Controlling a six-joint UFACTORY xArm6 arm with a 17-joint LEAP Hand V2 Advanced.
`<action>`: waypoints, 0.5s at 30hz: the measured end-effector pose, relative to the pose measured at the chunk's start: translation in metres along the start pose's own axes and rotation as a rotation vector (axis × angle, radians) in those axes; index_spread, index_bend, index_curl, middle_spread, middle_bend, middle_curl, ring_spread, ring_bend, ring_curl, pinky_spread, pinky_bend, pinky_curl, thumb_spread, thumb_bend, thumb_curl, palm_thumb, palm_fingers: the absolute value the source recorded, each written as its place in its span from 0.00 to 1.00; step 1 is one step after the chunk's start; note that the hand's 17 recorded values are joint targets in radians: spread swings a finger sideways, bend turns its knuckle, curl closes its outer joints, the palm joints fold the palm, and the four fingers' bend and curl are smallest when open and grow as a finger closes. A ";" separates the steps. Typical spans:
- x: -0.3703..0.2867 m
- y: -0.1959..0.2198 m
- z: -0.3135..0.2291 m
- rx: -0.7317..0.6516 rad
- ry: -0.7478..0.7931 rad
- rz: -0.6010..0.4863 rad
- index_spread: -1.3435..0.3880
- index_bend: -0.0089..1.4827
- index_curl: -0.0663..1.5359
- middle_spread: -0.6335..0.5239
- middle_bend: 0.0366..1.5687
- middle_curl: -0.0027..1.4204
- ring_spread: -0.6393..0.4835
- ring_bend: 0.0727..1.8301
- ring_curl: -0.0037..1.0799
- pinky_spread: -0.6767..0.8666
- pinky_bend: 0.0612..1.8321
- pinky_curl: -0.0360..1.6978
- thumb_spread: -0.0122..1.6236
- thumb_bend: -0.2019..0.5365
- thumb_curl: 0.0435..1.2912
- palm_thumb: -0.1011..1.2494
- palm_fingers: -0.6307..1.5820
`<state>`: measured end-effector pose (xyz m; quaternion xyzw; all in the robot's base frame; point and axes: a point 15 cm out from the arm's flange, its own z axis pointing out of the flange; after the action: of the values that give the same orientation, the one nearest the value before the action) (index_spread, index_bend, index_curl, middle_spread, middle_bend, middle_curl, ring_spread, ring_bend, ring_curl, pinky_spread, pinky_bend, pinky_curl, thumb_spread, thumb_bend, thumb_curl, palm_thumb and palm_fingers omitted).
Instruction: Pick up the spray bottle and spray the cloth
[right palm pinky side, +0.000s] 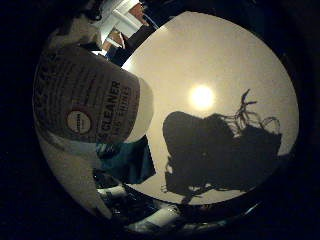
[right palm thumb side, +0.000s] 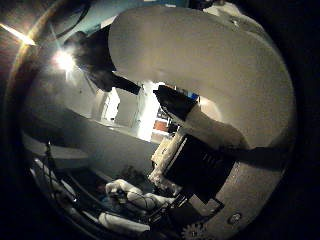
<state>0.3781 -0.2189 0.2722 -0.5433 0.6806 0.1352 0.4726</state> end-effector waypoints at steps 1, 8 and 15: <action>-0.004 0.000 0.003 -0.015 0.012 -0.011 0.66 0.80 0.57 0.45 0.88 0.53 0.37 0.71 0.75 0.32 0.79 0.42 0.65 0.26 0.42 0.87 0.80; -0.024 -0.009 0.018 -0.092 0.179 -0.099 0.66 0.81 0.56 0.45 0.89 0.52 0.37 0.71 0.76 0.32 0.77 0.45 0.66 0.26 0.43 0.87 0.80; -0.047 -0.010 0.031 -0.169 0.290 -0.163 0.66 0.82 0.55 0.46 0.89 0.51 0.36 0.71 0.77 0.31 0.76 0.47 0.66 0.26 0.43 0.87 0.80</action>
<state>0.4006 -0.1718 0.2968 -0.6480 0.6816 0.0735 0.3318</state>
